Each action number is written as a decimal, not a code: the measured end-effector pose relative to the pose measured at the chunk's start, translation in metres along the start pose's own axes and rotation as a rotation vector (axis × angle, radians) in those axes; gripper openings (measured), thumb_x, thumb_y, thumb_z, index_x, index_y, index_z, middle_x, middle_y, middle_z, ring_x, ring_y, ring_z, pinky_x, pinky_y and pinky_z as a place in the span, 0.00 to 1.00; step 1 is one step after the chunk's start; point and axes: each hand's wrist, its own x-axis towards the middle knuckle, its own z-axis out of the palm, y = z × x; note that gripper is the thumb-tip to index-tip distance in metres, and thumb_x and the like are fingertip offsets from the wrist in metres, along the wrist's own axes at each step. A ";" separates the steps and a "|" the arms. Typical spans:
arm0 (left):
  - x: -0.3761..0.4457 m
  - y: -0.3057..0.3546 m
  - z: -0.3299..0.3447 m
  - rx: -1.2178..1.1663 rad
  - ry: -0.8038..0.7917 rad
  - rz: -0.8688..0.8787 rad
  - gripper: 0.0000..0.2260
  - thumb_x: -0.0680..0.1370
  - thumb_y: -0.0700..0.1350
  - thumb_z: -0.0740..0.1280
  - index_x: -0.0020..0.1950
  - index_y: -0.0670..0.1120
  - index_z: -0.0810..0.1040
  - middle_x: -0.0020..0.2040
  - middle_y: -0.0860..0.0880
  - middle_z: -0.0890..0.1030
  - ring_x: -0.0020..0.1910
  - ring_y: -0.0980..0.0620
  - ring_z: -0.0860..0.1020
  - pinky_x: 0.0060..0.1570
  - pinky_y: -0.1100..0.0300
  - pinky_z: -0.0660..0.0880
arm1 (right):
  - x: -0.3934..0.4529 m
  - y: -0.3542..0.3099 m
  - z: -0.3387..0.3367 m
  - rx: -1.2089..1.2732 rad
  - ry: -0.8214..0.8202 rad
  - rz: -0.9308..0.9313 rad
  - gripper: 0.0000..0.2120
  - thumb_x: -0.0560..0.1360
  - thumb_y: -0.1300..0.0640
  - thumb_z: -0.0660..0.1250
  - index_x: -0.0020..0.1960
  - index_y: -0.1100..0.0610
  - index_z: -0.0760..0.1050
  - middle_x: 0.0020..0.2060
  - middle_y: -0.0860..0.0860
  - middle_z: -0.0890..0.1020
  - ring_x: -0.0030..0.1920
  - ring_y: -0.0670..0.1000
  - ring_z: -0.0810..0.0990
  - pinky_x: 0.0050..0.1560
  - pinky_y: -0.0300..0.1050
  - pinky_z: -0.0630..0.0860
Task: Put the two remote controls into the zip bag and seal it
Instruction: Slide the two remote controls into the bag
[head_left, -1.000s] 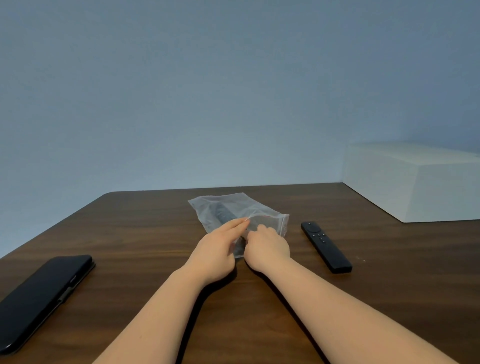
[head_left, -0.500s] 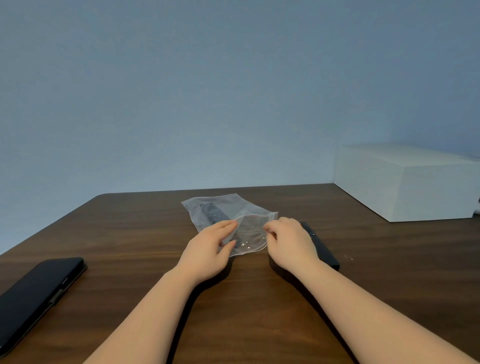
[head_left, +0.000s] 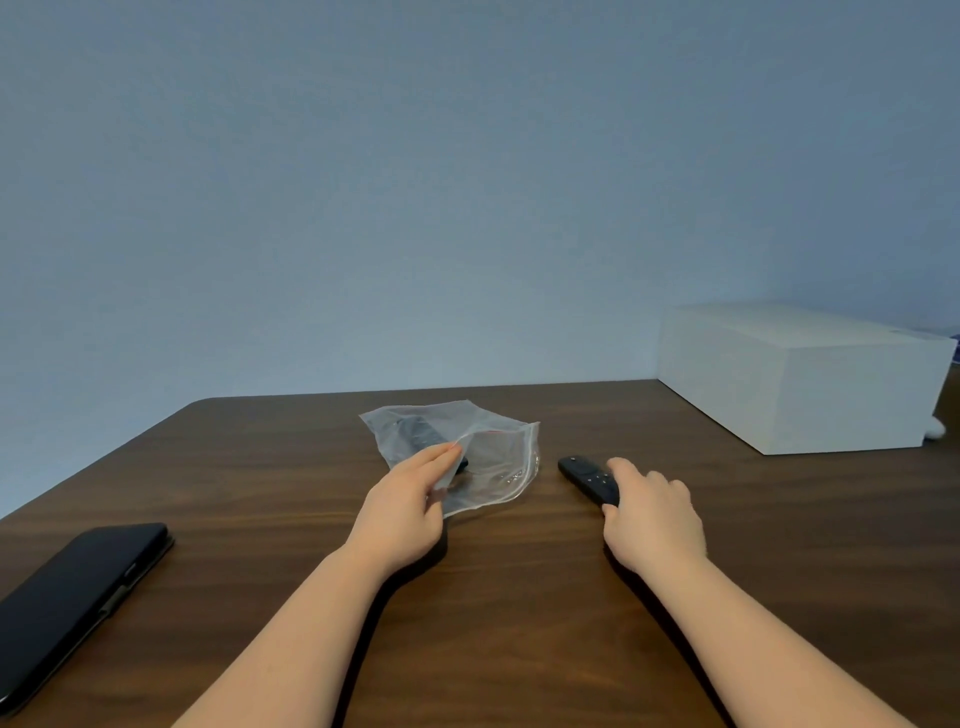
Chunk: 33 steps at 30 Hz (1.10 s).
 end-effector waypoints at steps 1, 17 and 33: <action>0.001 0.000 0.000 0.006 0.004 -0.003 0.25 0.75 0.36 0.59 0.70 0.54 0.64 0.70 0.57 0.68 0.63 0.52 0.72 0.63 0.57 0.70 | 0.001 0.001 -0.002 0.058 0.060 -0.017 0.20 0.78 0.54 0.61 0.69 0.50 0.63 0.57 0.56 0.76 0.58 0.58 0.70 0.52 0.53 0.74; 0.000 0.007 0.001 0.076 0.031 -0.003 0.28 0.75 0.37 0.58 0.72 0.56 0.59 0.73 0.59 0.63 0.64 0.53 0.72 0.55 0.60 0.73 | -0.022 -0.038 0.006 0.143 0.177 -0.473 0.09 0.77 0.51 0.61 0.53 0.54 0.74 0.50 0.49 0.78 0.55 0.51 0.71 0.48 0.44 0.74; 0.001 0.005 0.000 0.056 0.020 0.060 0.29 0.74 0.35 0.58 0.71 0.56 0.59 0.72 0.59 0.65 0.67 0.56 0.67 0.58 0.63 0.70 | 0.014 -0.069 0.029 0.066 0.081 -0.575 0.14 0.76 0.45 0.63 0.50 0.57 0.70 0.50 0.53 0.74 0.52 0.53 0.72 0.47 0.47 0.73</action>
